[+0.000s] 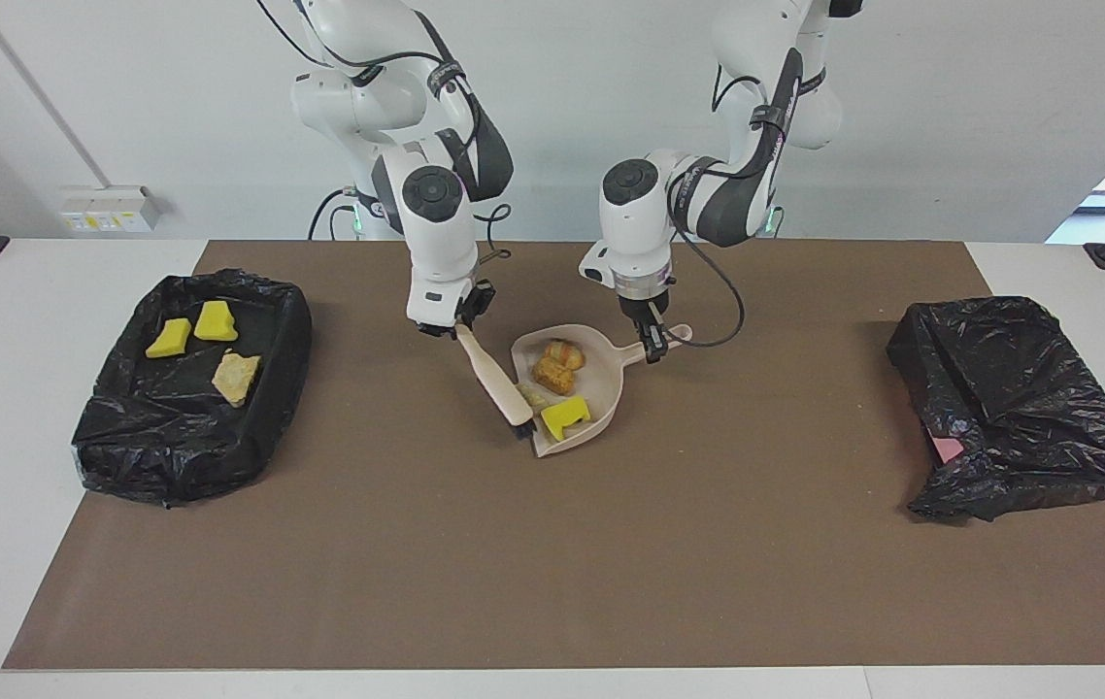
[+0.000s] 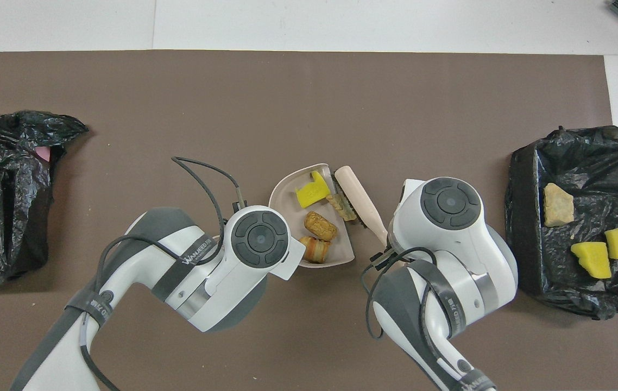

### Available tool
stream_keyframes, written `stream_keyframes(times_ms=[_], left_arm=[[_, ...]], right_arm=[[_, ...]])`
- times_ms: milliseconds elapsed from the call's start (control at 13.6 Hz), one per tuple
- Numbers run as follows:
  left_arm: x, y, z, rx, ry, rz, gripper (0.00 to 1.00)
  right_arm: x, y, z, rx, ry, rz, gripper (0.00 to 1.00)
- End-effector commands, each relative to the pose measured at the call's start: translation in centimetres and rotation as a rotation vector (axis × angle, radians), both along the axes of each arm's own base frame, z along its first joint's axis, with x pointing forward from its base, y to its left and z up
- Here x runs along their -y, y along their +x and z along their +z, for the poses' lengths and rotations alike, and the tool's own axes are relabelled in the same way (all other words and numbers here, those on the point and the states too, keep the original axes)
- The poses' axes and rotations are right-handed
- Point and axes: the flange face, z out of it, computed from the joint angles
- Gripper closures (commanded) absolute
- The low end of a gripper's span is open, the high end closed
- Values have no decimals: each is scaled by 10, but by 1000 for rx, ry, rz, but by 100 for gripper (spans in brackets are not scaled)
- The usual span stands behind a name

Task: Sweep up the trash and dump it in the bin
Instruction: 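Sweep the sponge and bread into the dustpan with the right gripper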

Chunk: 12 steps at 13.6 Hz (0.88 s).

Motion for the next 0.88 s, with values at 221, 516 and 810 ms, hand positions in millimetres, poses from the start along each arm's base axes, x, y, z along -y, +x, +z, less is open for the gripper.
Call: stream_keyframes(times_ms=[221,516,810], left_arm=[[-17,-1,-3,-11,3,-46,100],[-21,-4,-3,-38,31,-31,100],[-33,6,-4,-36,26,-11,100]], right_arm=[[-33,-26,-12,43,0,-111,100],[-70,-51,-5,-11,92,-241,100],[-90,-60,-2,-13,98,-300,100]])
